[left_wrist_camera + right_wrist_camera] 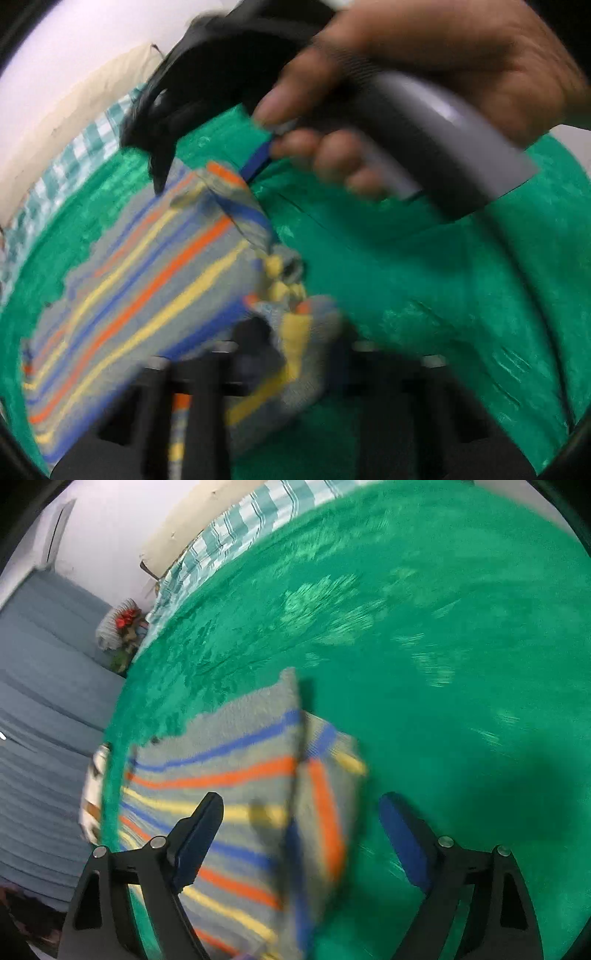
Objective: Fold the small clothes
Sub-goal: 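Grasp the sweater end with the left tool while the right tool grasps it too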
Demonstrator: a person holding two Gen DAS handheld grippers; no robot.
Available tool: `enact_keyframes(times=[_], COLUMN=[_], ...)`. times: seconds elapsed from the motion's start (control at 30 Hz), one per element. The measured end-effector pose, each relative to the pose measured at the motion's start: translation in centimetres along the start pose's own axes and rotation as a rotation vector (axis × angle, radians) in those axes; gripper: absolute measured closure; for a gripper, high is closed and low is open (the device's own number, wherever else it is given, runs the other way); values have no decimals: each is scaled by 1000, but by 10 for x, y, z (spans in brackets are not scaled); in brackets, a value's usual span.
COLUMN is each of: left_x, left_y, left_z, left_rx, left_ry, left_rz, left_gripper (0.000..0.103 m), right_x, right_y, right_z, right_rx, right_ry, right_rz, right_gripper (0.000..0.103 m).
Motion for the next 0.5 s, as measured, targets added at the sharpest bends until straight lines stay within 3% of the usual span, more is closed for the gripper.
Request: enact_keyframes(times=[0.03, 0.07, 0.17, 0.27, 0.37, 0.5], left_x=[0, 0, -3, -19, -60, -120], left_y=[3, 7, 40, 91, 138, 171], left_z=[-7, -17, -63, -123, -184, -243], left_rx=[-18, -34, -40, -30, 20, 113], left_ry=[46, 113, 337, 602, 851, 1049], left_rz=[4, 10, 74, 152, 196, 197], left_gripper=[92, 93, 94, 94, 94, 94], right_x=[0, 1, 9, 13, 9, -21], right_y=[-7, -12, -5, 12, 5, -39], right_z=[-4, -6, -25, -79, -144, -227], right_rx=[6, -19, -45, -1, 68, 125], right_ry=[-1, 3, 14, 113, 154, 226], right_rz=[-8, -16, 15, 55, 45, -13], right_gripper=[75, 94, 92, 92, 92, 92])
Point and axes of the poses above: each gripper's, at about its wrist camera, not at the fingertips, and y roughly against the way its jaws point, z to its right, x to its top, the point moved 7 cm from there along -y, roughly the way its jaws point, and after that the axes turned 15 degrees about z, right-handed, at the moved point
